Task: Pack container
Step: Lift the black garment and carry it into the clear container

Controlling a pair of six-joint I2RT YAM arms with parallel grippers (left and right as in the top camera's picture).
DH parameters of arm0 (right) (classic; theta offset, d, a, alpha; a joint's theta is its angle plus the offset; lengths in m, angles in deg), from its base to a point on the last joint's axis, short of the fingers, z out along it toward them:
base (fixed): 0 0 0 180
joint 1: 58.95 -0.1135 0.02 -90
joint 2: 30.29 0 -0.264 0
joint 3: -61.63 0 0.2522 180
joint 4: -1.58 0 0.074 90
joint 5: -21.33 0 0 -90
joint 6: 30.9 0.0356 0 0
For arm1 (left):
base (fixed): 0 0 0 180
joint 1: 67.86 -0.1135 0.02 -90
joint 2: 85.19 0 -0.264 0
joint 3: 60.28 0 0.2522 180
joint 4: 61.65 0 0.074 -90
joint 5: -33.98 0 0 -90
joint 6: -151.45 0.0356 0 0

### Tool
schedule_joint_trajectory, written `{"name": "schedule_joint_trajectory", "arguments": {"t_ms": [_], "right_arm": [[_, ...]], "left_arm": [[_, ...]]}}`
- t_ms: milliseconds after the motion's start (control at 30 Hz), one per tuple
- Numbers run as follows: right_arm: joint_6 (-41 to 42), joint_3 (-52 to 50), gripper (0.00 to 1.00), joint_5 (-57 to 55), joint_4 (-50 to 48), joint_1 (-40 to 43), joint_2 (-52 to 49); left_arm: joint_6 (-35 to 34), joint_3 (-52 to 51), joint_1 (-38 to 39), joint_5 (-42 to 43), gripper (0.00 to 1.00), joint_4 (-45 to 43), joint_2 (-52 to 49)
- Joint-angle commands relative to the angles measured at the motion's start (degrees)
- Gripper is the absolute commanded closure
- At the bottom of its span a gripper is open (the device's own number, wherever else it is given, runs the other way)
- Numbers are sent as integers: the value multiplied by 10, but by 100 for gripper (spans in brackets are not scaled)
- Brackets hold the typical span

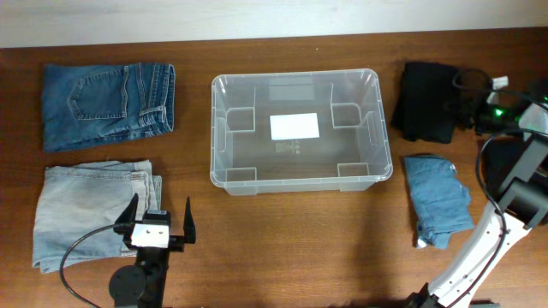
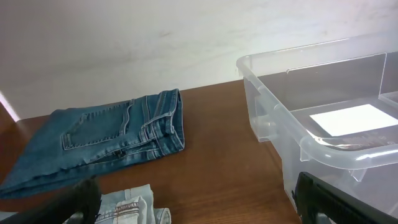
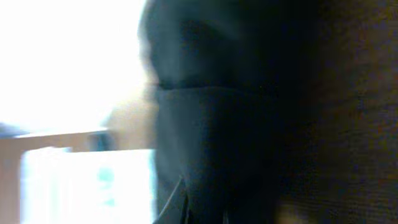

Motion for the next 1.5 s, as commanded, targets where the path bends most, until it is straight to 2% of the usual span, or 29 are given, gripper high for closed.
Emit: {"name": "schedule_joint_trajectory", "arguments": {"t_ms": [0,300,567,667,900,1033,1233,1467], "right_arm": [[22,55,96,240,10,18,0],[23,155,96,240,159,19,55],[24,167,96,240,186,-54,198],[26,167,96,216,186,-103,259],[59,167,96,52,197,-259,352],[77,165,96,6,201,-360,354],[138,164,96,-185,197,-492,340],[212,159,96,-300,148,-616,308]], "left_arm": [[8,-4,-2,-2,0,-1,4],[8,-4,-2,-2,0,-1,4],[8,-4,-2,-2,1,-1,4],[8,-4,-2,-2,0,-1,4],[8,-4,-2,-2,1,-1,4],[8,-4,-2,-2,1,-1,4],[8,-4,-2,-2,1,-1,4],[8,-4,-2,-2,1,-1,4]]}}
